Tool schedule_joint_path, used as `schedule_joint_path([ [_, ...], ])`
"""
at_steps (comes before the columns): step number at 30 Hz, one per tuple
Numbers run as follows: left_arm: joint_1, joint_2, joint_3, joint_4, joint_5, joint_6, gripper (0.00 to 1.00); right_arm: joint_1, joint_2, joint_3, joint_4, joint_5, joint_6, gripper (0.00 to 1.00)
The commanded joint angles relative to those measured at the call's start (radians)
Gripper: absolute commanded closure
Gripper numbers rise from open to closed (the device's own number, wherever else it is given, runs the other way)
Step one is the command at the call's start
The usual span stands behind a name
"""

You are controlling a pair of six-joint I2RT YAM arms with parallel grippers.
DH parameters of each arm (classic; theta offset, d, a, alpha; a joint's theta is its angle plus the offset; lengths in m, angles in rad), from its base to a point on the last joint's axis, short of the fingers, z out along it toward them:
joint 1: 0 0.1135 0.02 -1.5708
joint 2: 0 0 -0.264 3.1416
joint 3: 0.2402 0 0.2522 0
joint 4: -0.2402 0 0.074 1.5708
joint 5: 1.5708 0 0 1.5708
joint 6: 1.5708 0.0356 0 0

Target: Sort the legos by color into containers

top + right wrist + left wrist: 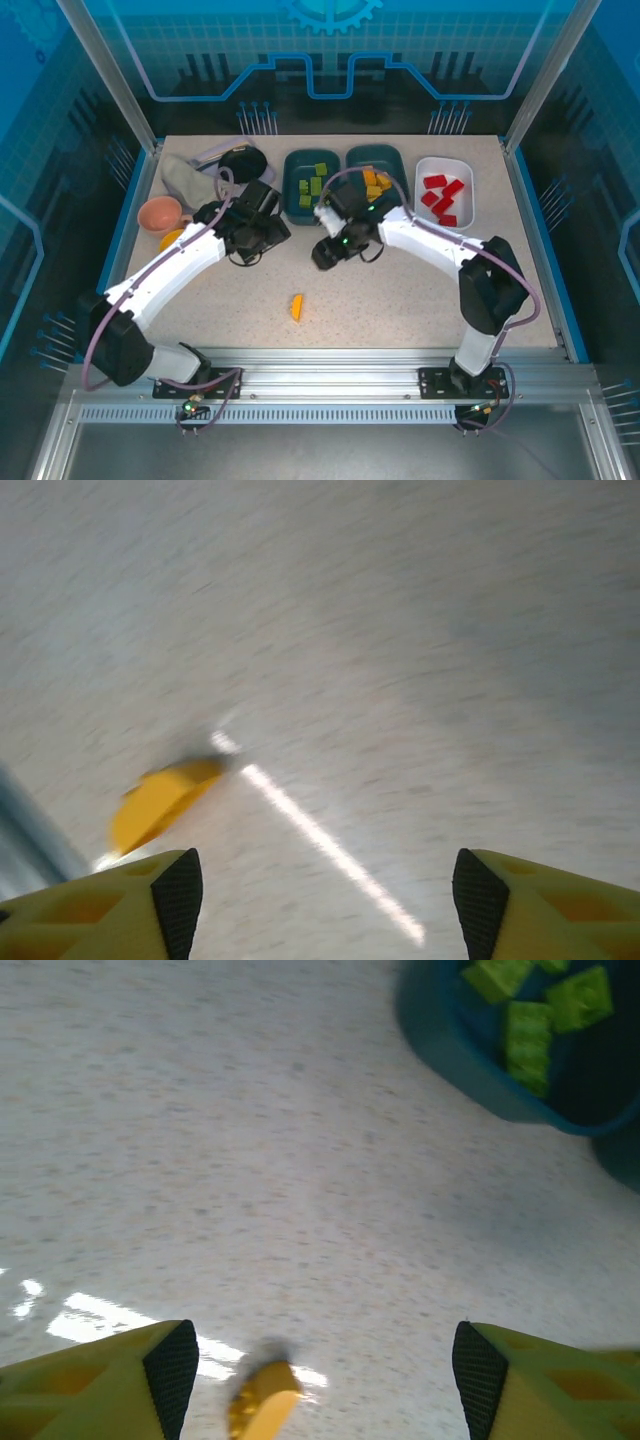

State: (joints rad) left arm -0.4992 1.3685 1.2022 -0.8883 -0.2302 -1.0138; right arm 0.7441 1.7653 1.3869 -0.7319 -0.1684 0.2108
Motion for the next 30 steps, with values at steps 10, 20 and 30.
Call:
schedule_joint_path([
  [10, 0.017, -0.065, -0.066, -0.074, -0.147, -0.081, 0.28, 0.085, 0.329, 0.309, -0.286, -0.301, 0.282, 0.33],
  [20, 0.018, -0.075, -0.109, -0.035, -0.137, -0.097, 0.28, 0.161, 0.417, 0.351, -0.39, -0.276, 0.354, 0.36],
  [30, 0.006, -0.115, -0.147, -0.03, -0.133, -0.112, 0.28, 0.197, 0.507, 0.434, -0.379, -0.252, 0.429, 0.36],
])
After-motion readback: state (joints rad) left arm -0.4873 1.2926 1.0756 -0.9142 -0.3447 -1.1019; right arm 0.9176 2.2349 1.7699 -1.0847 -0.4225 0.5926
